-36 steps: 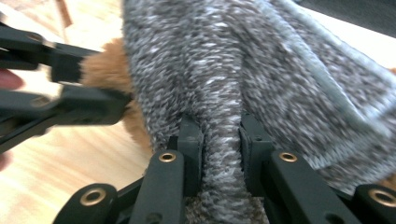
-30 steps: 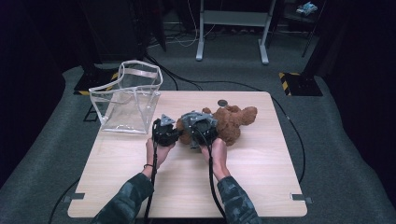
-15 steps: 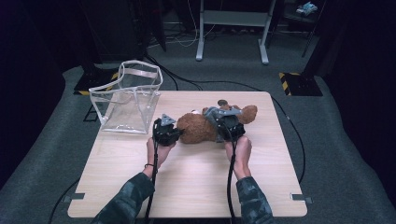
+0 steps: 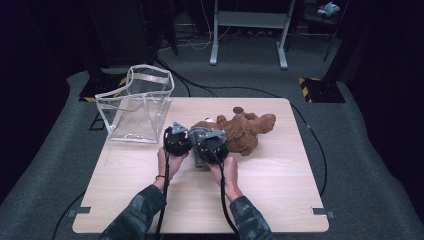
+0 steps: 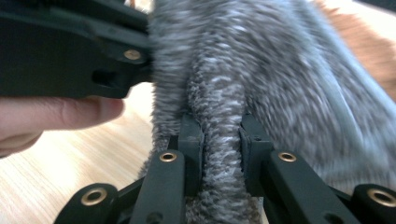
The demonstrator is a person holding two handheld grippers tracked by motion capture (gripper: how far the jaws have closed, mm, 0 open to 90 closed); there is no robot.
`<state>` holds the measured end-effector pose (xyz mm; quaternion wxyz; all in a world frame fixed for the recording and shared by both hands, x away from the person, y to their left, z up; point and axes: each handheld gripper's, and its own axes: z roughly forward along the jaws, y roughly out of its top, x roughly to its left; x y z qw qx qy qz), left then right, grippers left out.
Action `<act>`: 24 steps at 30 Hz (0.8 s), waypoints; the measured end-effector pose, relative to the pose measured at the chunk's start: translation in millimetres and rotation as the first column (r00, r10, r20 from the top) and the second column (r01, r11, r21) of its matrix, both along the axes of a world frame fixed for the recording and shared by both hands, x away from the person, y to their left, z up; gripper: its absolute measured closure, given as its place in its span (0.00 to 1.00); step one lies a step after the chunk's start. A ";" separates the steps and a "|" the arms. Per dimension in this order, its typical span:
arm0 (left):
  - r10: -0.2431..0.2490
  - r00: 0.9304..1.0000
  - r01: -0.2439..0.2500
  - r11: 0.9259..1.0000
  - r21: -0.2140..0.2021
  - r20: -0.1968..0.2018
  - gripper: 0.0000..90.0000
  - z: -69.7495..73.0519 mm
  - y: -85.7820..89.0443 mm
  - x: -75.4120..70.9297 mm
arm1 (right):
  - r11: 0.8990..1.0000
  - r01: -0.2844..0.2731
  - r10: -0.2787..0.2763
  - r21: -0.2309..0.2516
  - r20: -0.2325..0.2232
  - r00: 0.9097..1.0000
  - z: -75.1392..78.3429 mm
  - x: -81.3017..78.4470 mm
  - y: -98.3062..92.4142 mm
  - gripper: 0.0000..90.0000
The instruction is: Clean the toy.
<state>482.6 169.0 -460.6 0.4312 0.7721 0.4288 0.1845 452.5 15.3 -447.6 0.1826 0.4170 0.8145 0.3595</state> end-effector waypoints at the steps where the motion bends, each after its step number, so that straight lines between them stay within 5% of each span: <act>1: 0.005 1.000 -0.005 1.000 -0.007 -0.005 0.93 -0.4 0.0 0.2 | 1.000 -0.005 0.005 -0.009 0.003 1.000 -2.9 1.3 1.8 0.84; 7: 0.008 1.000 -0.008 1.000 -0.006 -0.001 0.94 -1.9 2.7 1.6 | 0.997 0.016 -0.016 -0.076 -0.012 1.000 -16.1 4.5 -3.8 0.84; 13: 0.009 1.000 -0.009 1.000 -0.006 -0.002 0.94 -2.3 3.7 2.8 | 0.992 0.093 -0.096 -0.086 -0.031 0.995 -26.4 6.5 -40.0 0.85; 24: 0.006 1.000 -0.006 1.000 -0.001 0.006 0.94 -2.5 3.6 3.8 | 0.970 0.227 -0.230 -0.087 -0.018 0.973 -28.7 8.7 -113.3 0.85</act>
